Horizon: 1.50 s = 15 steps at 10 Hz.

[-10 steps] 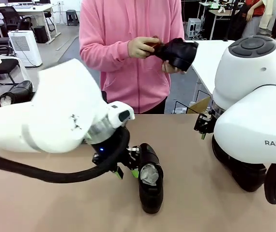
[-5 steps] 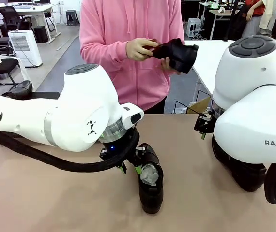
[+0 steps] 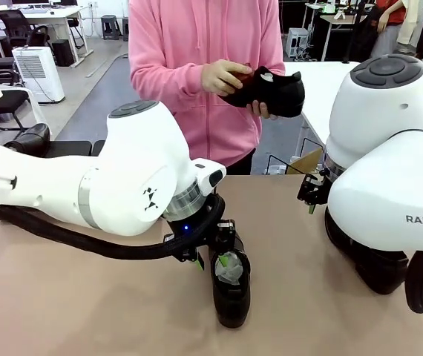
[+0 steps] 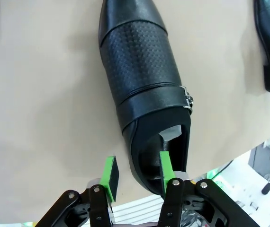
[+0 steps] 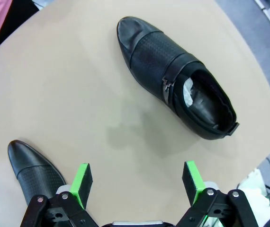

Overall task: Organize the shoes by placing them on the stand.
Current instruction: Place the Shoe from the middle of the table onto the Shoes Stand.

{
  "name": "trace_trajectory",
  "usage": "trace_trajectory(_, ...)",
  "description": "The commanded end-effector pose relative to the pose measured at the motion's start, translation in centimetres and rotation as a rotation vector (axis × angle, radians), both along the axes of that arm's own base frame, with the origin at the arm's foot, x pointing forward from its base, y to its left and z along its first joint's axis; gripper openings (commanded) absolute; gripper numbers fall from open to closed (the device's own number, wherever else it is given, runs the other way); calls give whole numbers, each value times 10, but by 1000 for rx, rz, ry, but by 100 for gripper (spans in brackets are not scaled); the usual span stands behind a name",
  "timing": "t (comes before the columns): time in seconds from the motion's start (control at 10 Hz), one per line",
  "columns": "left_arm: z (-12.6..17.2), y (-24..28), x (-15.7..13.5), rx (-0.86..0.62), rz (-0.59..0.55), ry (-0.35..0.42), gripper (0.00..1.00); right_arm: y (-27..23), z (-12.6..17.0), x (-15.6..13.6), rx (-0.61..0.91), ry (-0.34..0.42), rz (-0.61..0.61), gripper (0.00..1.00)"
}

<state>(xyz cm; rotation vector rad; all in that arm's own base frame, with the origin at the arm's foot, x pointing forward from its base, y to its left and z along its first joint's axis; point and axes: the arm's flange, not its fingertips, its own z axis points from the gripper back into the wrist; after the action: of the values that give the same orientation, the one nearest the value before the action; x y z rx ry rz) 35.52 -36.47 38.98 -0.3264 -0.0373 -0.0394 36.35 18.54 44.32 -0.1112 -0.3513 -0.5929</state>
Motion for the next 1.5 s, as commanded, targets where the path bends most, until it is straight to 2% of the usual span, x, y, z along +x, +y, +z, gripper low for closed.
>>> trace_trajectory(0.0, -14, -10, 0, 18, 52, 23, 48, -1, 2, 2, 9, -6, 22, 100)
trace_trajectory(0.2, -27, -15, 2, 28, 98, 61, 48, -1, 2, 2, 9, -6, 22, 100)
trace_trajectory(0.3, -33, -15, 4, 50, 82, 74, 48, -1, 2, 2, 9, -6, 22, 100)
trace_trajectory(0.4, -35, -15, 5, 60, 84, 91, 44, -1, 2, 2, 9, -6, 22, 100)
trace_trajectory(0.5, -36, -16, 4, 100, 79, 74, 34, -1, 2, 2, 9, -6, 22, 100)
trace_trajectory(0.7, -36, -18, 1, 110, 53, 81, 7, -1, 2, 2, 9, -6, 22, 100)
trace_trajectory(0.8, -35, -19, -1, 109, 42, 81, 0, -1, 2, 2, 9, -6, 22, 100)
trace_trajectory(1.2, -18, -24, -13, 91, -50, 122, 0, -1, 2, 2, 9, -6, 22, 100)
trace_trajectory(1.3, -1, -12, -25, 57, -77, 193, 0, -1, 2, 2, 9, -6, 22, 100)
trace_trajectory(1.4, 27, 9, -41, 20, -108, 216, 0, -1, 2, 2, 9, -6, 22, 100)
